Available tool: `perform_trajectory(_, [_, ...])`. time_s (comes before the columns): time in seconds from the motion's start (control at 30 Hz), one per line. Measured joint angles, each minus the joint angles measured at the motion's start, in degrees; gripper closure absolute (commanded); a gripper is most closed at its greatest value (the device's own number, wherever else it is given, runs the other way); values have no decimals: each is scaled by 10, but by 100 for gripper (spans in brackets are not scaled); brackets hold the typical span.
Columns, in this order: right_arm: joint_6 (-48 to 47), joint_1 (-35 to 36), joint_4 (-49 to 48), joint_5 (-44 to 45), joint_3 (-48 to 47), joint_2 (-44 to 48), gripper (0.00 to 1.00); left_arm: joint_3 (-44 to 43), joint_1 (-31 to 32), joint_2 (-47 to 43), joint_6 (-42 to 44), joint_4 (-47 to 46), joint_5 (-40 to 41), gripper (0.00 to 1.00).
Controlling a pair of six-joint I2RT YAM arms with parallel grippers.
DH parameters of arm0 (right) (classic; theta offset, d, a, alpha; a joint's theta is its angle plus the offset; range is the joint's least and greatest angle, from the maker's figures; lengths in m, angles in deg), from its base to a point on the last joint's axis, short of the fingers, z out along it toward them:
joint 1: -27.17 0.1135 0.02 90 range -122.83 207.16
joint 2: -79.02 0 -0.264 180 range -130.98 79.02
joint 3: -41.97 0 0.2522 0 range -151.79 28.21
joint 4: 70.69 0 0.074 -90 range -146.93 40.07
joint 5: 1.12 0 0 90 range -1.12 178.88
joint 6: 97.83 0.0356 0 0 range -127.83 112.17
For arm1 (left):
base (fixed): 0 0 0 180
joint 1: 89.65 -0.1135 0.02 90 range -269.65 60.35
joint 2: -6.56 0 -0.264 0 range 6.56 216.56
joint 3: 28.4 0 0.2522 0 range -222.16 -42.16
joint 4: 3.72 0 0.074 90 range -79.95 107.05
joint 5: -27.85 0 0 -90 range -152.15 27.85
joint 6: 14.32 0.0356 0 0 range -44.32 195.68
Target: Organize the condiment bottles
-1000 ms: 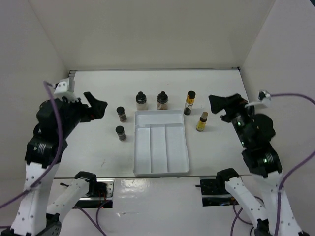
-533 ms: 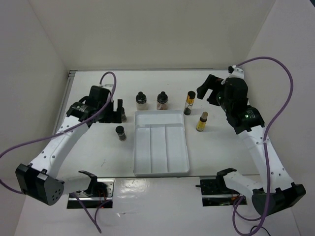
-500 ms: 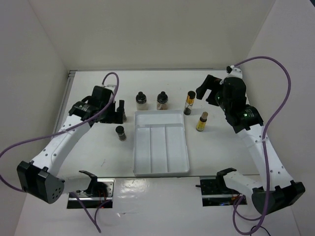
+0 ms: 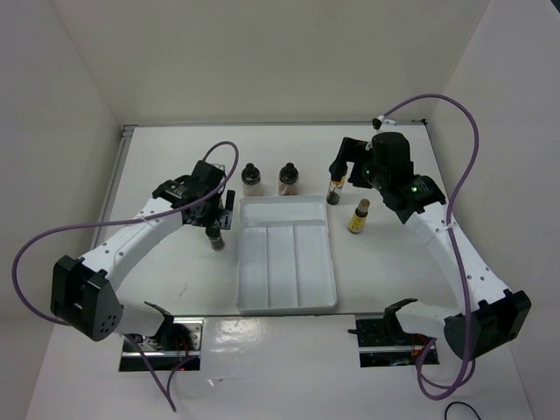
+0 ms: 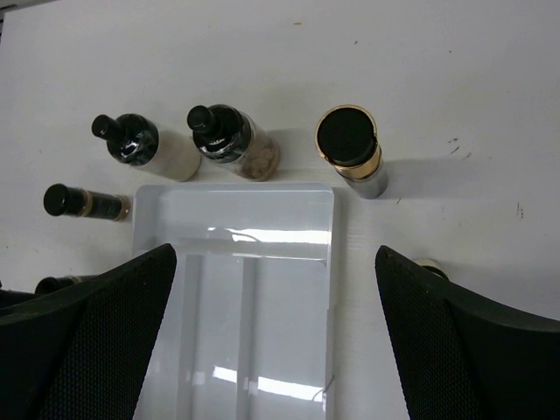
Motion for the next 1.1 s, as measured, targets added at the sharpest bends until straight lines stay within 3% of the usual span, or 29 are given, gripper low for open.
perform_trajectory(0.4, [2,4,-11,-3,6,-6,1,24,0,57,-8,-27,0,6])
perform_trajectory(0.57, [2,4,-14,-2,8,-6,1,30,0,69,-10,-38,0,20])
perform_trajectory(0.87, [4,4,-14,1,13,-6,1,34,0,72,-20,-42,-1,24])
perform_trajectory(1.1, [4,4,-14,4,13,-6,1,34,0,72,-21,-42,-1,39])
